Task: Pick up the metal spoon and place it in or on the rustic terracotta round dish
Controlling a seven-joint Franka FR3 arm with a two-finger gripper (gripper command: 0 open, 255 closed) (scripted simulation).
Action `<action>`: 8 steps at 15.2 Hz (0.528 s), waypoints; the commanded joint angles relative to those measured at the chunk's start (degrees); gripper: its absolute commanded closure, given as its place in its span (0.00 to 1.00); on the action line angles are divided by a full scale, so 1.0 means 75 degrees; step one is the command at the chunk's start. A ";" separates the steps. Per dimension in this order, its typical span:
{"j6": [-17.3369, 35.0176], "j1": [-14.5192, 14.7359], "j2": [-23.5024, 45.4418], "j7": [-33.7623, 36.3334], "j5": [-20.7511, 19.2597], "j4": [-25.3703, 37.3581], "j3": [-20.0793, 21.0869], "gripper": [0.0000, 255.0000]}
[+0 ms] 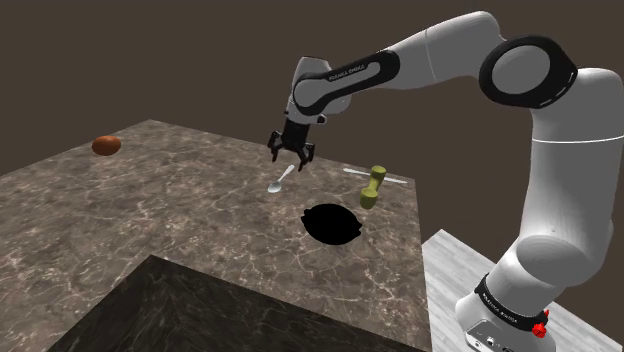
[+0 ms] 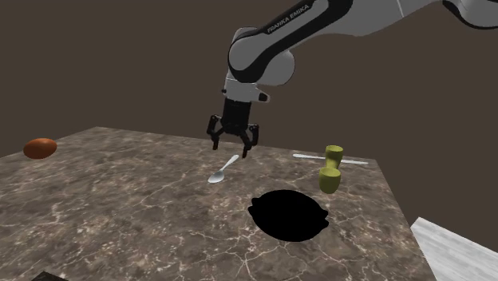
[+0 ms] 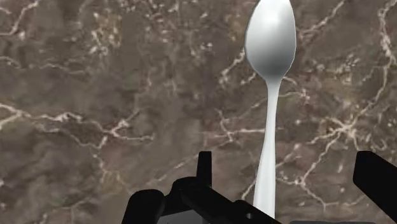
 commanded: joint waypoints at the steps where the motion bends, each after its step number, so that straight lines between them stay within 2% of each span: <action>1: 0.0130 0.0041 0.0161 0.0060 -0.0042 0.0043 -0.0027 0.00; 8: 0.0483 0.0121 0.0427 0.0099 -0.0106 -0.0044 -0.0052 0.00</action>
